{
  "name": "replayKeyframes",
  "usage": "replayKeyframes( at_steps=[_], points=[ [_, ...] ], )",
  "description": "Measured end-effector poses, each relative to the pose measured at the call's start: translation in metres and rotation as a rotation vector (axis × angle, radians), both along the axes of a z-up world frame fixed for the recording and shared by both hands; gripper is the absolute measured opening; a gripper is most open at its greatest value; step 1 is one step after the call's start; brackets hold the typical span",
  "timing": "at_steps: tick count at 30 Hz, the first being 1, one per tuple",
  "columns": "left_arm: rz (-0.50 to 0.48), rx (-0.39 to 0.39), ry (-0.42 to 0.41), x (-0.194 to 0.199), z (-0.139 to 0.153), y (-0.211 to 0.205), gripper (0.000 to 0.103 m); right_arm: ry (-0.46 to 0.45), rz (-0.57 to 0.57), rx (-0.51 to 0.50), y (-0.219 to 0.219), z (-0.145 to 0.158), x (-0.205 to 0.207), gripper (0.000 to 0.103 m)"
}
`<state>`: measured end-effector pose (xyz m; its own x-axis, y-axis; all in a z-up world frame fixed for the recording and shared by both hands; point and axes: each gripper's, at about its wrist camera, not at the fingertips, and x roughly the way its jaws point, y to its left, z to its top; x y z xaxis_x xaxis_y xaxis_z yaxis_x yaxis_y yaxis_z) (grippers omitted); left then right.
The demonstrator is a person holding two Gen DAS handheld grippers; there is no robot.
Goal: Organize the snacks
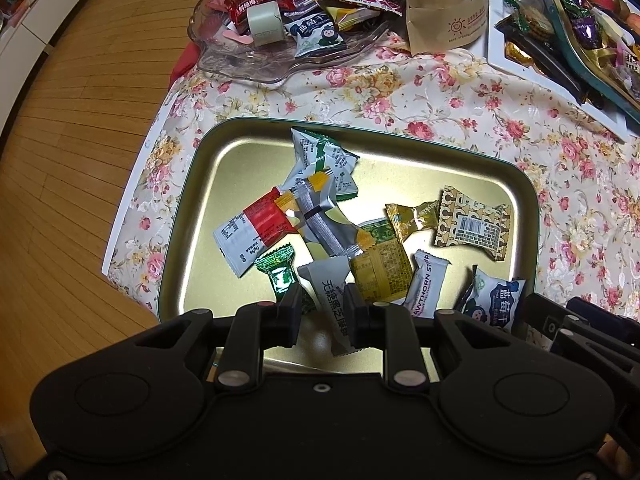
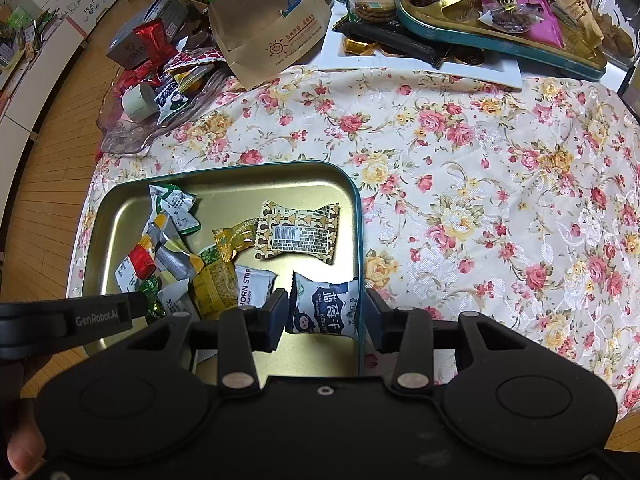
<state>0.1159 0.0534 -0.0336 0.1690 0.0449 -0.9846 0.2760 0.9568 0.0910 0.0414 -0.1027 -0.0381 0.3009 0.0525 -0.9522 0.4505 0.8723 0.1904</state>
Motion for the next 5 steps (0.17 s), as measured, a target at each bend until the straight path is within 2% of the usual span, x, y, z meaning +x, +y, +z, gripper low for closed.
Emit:
replayKeyframes(
  at_steps=[5],
  points=[
    [0.009,0.019,-0.021,-0.0007,0.0009,0.0005,0.032,0.000,0.000,0.000,0.0002,-0.0002,0.0001,0.043]
  ],
)
